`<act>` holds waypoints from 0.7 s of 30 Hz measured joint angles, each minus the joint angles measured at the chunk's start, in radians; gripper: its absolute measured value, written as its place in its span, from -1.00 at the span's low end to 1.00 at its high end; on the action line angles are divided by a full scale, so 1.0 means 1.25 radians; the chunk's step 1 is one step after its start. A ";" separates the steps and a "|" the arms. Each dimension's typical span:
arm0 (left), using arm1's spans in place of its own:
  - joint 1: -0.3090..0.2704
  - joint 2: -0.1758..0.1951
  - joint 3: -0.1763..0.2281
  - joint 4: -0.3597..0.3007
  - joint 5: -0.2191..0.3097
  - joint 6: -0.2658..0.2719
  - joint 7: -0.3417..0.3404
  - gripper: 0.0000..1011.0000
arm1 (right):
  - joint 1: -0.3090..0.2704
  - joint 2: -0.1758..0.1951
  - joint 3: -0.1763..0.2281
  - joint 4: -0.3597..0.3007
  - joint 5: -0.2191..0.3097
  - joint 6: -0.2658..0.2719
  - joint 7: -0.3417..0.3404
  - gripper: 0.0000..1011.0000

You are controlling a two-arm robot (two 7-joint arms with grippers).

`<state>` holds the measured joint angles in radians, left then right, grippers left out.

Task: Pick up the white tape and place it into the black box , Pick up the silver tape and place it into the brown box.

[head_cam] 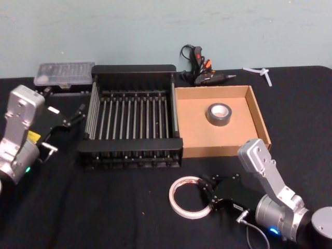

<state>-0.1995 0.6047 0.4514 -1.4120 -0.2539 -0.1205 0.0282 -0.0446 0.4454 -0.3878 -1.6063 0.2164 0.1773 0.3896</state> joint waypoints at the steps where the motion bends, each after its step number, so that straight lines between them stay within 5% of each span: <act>1: 0.000 0.000 0.000 0.000 0.000 0.000 0.000 0.98 | 0.000 0.000 0.001 0.001 0.004 -0.001 0.003 -0.81; 21: 0.000 0.000 0.000 0.000 0.000 0.000 0.000 0.98 | -0.008 0.034 0.007 -0.050 0.051 -0.021 0.043 -0.81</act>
<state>-0.1995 0.6047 0.4514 -1.4120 -0.2539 -0.1205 0.0283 -0.0548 0.4883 -0.3790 -1.6688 0.2796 0.1506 0.4436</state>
